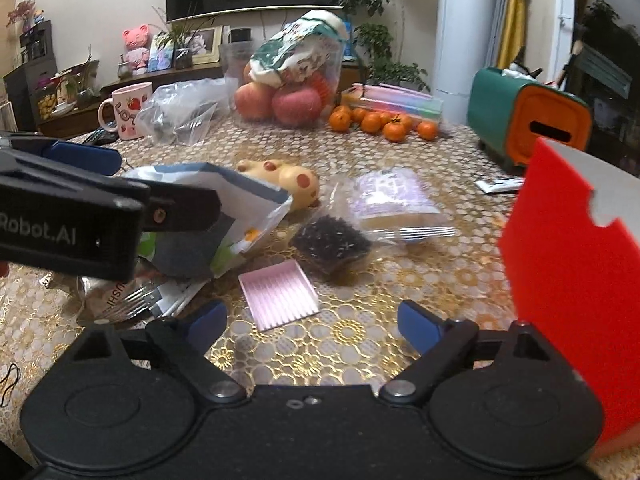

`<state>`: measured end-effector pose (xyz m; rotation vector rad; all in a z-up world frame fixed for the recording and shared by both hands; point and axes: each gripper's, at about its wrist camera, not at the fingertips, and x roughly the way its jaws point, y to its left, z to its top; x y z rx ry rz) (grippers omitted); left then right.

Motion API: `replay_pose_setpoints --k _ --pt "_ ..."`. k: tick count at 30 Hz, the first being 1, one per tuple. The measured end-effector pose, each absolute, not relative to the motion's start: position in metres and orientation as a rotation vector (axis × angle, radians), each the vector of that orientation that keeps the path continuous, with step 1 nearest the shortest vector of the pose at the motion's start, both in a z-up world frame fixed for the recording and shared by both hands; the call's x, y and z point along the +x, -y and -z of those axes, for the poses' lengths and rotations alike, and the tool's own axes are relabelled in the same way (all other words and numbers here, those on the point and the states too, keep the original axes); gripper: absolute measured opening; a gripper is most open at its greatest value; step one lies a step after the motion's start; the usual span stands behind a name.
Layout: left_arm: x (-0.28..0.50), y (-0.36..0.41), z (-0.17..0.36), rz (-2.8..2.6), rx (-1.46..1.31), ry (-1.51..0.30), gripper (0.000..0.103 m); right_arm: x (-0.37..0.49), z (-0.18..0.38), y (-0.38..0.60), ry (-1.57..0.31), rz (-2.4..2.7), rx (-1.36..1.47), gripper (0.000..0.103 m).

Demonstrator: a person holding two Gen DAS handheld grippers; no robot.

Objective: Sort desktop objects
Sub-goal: 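Reach both tools toward the white snack bag and pink comb, then grasp the white snack bag with left tool while right tool grasps pink comb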

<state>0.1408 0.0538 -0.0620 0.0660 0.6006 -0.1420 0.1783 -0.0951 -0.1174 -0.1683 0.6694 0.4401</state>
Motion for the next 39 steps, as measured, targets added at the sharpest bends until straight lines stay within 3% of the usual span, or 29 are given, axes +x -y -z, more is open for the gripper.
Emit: replay_pose_setpoints --k 7,11,17,22,23,29,30,39 --pt "0.152 -0.06 0.072 0.122 0.043 -0.626 0.096 0.192 0.123 0.088 -0.674 -0.458 -0.172 0.084" --pt "0.154 -0.062 0.075 0.124 0.035 -0.637 0.08 0.194 0.126 0.085 -0.676 -0.47 -0.176 0.081" --pt "0.153 -0.063 0.076 0.122 0.042 -0.629 0.068 0.195 0.129 0.081 -0.666 -0.481 -0.174 0.076" --pt "0.152 -0.065 0.076 0.129 0.024 -0.626 0.055 0.197 0.127 0.08 -0.665 -0.48 -0.169 0.062" --pt "0.152 -0.065 0.076 0.131 0.025 -0.621 0.047 0.198 0.127 0.08 -0.667 -0.477 -0.165 0.06" --pt "0.149 -0.062 0.072 0.122 0.035 -0.615 0.041 0.2 0.125 0.083 -0.666 -0.458 -0.167 0.04" --pt "0.149 -0.062 0.072 0.123 0.035 -0.612 0.036 0.2 0.125 0.083 -0.667 -0.457 -0.168 0.04" --pt "0.141 -0.064 0.066 0.099 -0.009 -0.612 0.031 0.193 0.12 0.089 -0.665 -0.446 -0.17 0.04"
